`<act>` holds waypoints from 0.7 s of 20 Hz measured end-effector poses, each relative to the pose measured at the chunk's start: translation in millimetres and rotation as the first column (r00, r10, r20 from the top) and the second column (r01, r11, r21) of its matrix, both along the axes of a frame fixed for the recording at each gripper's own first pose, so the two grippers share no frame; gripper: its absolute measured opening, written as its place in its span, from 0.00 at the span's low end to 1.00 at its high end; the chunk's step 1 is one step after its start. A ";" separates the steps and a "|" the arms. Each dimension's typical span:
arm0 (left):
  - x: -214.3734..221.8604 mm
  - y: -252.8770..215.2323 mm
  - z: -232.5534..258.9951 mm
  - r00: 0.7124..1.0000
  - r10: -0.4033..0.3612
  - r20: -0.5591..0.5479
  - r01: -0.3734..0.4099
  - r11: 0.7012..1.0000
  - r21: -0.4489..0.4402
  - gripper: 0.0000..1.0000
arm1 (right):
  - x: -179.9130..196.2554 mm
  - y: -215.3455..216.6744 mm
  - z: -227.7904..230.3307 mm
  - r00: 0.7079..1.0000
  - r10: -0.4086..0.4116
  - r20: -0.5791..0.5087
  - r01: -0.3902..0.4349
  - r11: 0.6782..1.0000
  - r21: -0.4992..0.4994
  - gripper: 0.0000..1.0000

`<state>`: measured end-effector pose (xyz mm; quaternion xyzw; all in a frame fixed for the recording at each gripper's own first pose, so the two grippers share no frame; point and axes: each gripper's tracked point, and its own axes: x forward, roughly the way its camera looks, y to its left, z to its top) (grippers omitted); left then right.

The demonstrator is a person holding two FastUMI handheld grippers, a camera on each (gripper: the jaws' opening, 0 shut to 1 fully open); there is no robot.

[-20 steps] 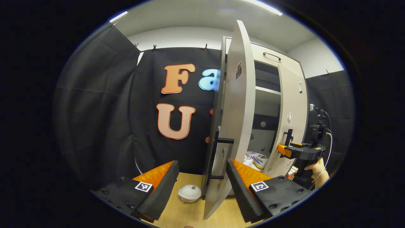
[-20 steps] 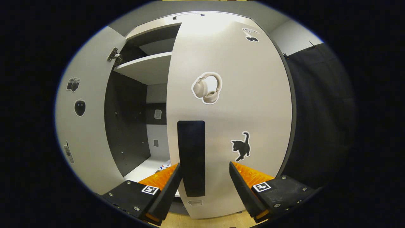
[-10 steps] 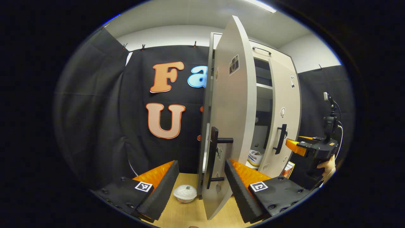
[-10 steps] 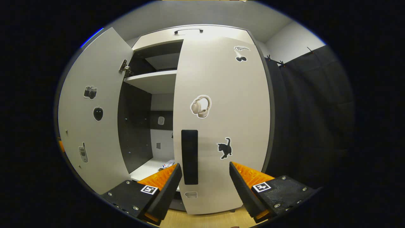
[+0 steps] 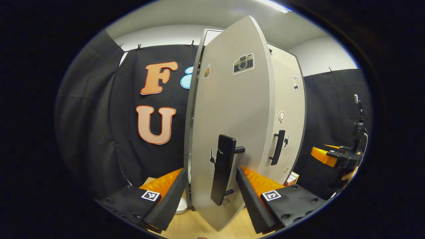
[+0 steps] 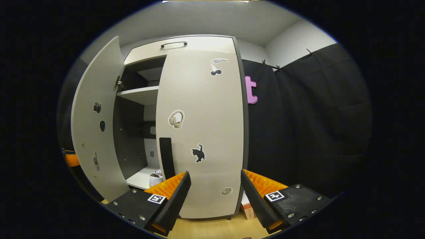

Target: Grab one shoe with the right hand and put it into the shoe cabinet, grab the other shoe with the left hand and put it into the shoe cabinet; then close the right door with the right hand and the left door with the left hand.

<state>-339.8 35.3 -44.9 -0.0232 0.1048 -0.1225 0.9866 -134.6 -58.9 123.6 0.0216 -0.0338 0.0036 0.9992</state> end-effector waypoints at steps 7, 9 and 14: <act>44.5 -65.5 -16.3 0.999 -0.031 -0.012 0.030 0.997 -0.065 0.93 | -18.9 -37.1 -13.4 0.998 -0.063 -0.018 0.063 0.998 0.007 0.93; 56.4 -91.1 -22.1 0.999 -0.034 -0.005 0.033 0.998 -0.050 1.00 | -23.4 -53.7 -16.8 0.995 -0.093 -0.023 0.094 0.996 0.004 0.93; 86.3 -124.9 -25.7 1.000 -0.015 0.003 0.015 1.000 0.001 1.00 | -34.4 -90.6 -23.9 0.986 -0.165 -0.038 0.166 0.986 0.024 0.93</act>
